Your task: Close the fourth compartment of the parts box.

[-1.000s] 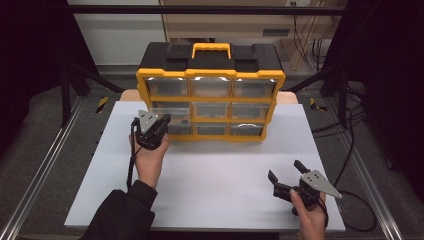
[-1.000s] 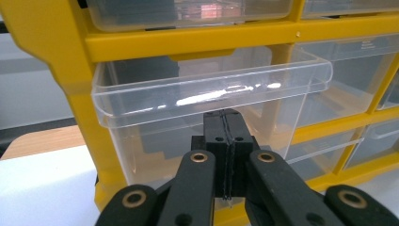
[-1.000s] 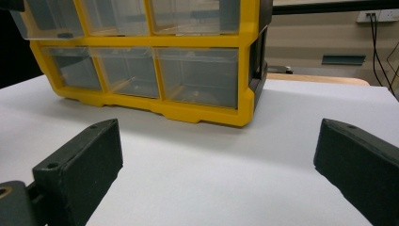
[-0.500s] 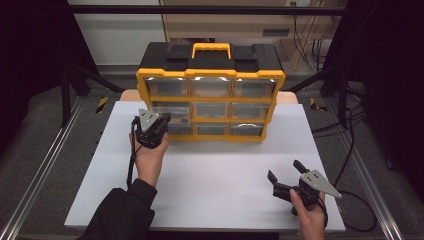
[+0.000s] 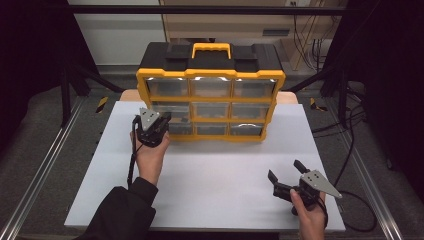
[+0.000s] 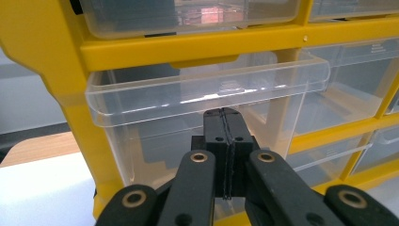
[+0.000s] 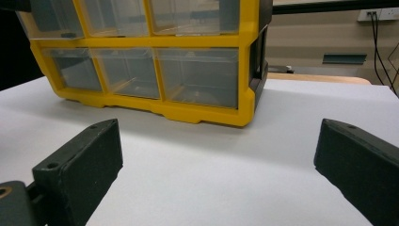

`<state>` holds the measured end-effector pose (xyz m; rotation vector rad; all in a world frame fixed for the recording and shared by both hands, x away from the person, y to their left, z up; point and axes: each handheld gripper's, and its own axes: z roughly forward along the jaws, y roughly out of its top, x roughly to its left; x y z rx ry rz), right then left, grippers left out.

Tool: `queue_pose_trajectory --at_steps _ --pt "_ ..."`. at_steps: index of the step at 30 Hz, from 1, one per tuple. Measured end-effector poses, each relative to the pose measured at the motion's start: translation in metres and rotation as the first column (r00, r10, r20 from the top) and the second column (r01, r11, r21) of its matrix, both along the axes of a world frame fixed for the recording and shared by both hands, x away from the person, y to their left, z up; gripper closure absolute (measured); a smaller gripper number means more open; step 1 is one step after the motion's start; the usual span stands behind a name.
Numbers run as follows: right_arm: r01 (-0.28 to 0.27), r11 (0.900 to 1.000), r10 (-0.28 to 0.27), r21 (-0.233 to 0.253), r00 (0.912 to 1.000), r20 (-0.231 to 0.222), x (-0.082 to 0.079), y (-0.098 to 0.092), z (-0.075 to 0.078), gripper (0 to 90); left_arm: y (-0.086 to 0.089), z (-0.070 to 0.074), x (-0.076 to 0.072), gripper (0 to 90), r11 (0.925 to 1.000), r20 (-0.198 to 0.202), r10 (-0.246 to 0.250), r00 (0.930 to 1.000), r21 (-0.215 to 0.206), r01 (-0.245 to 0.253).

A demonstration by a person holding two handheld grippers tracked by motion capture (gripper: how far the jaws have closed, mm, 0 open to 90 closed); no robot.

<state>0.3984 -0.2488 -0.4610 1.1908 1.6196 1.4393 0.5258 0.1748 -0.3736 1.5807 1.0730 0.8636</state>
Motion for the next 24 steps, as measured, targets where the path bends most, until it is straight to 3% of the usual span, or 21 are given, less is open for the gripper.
queue_pose_trajectory --at_steps 24 --pt "0.002 1.0 -0.002 0.005 1.0 0.008 -0.0007 -0.0013 0.0009 1.8 0.0006 -0.0014 0.0053 90.0 0.9998 -0.003 0.015 0.9999 0.009 -0.015"
